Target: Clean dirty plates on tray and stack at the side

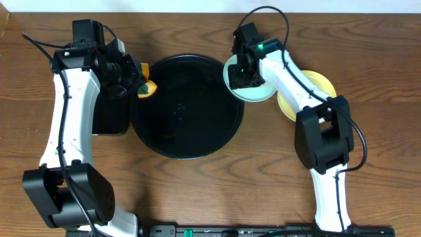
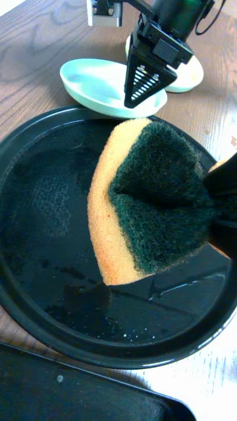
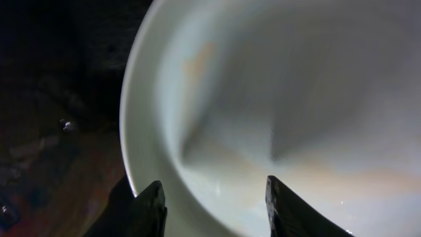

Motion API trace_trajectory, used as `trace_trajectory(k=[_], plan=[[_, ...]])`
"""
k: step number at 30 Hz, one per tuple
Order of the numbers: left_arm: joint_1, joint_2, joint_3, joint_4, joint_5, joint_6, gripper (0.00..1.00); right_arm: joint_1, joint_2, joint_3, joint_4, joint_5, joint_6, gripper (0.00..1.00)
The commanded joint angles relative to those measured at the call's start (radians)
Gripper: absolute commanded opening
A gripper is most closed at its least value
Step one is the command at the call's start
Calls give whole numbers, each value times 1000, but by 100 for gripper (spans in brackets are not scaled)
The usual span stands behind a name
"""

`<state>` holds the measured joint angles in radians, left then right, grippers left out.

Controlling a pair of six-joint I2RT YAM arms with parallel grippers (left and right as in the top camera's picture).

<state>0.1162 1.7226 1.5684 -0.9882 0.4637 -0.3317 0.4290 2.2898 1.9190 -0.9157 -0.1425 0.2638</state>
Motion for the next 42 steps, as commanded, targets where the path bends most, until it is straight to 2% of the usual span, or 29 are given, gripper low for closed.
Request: trace_trajectory(k=[1,6,22,42], plan=[[2,5,-3,-2,-12,21,7,25,0,-3,7,1,-58,45],[2,5,-3,-2,-12,21,7,62,2,-3,3,30,-89,41],[2,5,-3,-2,-12,21,8,207,29,-4,-5,40,-112,41],[2,5,-3,-3,-12,21,8,346,52,-3,-19,-82,-117,41]])
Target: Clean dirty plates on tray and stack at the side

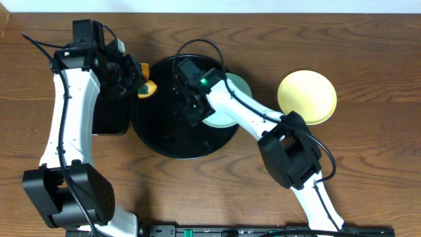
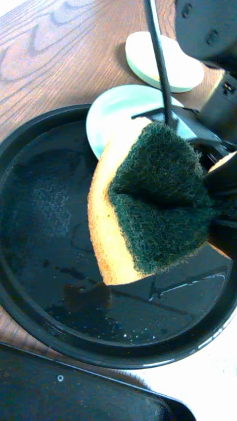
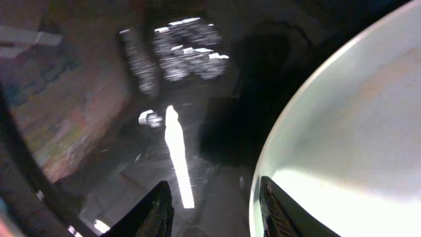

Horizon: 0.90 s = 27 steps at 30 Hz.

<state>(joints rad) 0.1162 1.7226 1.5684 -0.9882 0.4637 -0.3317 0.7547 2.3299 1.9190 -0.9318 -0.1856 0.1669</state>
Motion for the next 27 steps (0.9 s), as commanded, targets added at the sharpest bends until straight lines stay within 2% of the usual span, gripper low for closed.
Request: trace_trajectory(k=[1,7,12,17,21,27], plan=[[2,5,-3,-3,-12,21,8,26,11,-3,-3,-46,-21,40],[2,5,-3,-7,-12,21,7,26,-24,-3,-5,-105,-26,41],[2,5,-3,-13,-12,22,8,-35,-111,-2,-5,-111,-9,48],[2,5,-3,-13,-12,25,8,-151,-188,-2,-48,-93,67,57],[2,5,-3,-13,-12,24,8,-232,-178,-4,-108,-53,94,58],[2,5,-3,-13,-12,24,8,-265,-101,-4,-107,-50,17,56]])
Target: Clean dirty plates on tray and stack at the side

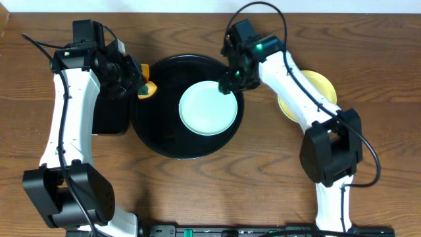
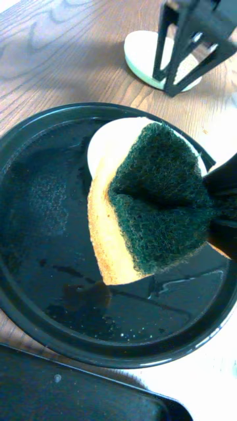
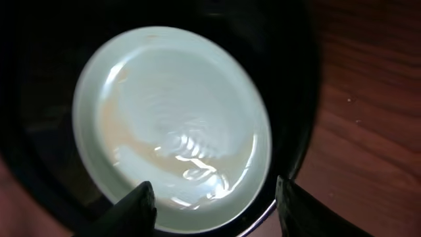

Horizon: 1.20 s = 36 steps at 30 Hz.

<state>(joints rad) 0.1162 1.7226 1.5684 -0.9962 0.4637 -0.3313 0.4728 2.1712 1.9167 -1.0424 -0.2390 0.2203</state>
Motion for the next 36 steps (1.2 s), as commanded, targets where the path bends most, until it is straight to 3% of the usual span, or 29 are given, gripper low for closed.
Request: trace_trajectory(k=[1,21,31,36], plan=[[2,5,-3,-5,-12,24,8,17,72,-2,9,4,-39,55],[2,5,-3,-13,-12,24,8,6,169,-2,89,48,-53,52],[2,5,-3,-13,-12,24,8,5,239,-2,81,-168,-49,47],[2,5,-3,-13,-12,24,8,5,271,-3,62,-312,-41,40]])
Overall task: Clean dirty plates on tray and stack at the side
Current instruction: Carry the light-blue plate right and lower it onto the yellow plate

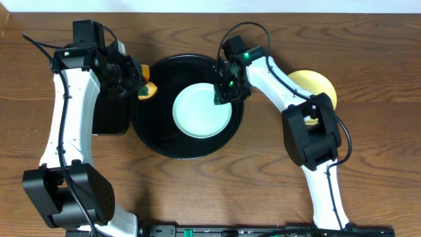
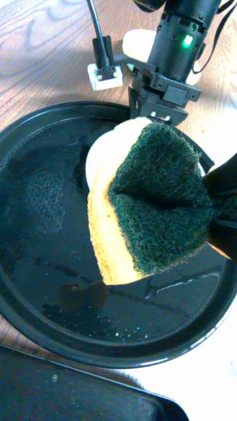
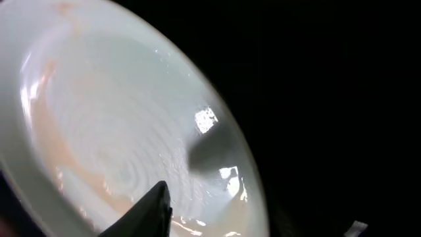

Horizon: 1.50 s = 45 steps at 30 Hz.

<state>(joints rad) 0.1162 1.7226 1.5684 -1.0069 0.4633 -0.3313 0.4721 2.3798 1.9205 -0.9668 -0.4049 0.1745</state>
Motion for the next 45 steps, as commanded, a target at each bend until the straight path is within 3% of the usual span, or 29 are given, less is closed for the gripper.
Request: trace_trajectory(k=[1,10,16,28,37,45], plan=[[2,5,-3,-3,-12,24,8,6,66,-7,-18,-163,6,37],[2,5,-3,-2,-12,24,8,6,76,-7,-28,-202,31,1],[2,5,-3,-2,-12,24,8,6,76,-7,-22,-215,26,1],[2,5,-3,-2,-12,24,8,-91,19,-6,-9,-466,-80,1],[2,5,-3,-2,-12,24,8,-192,-77,-6,-91,-459,-154,1],[2,5,-3,-2,-12,24,8,-303,-150,-6,-187,-331,-189,1]])
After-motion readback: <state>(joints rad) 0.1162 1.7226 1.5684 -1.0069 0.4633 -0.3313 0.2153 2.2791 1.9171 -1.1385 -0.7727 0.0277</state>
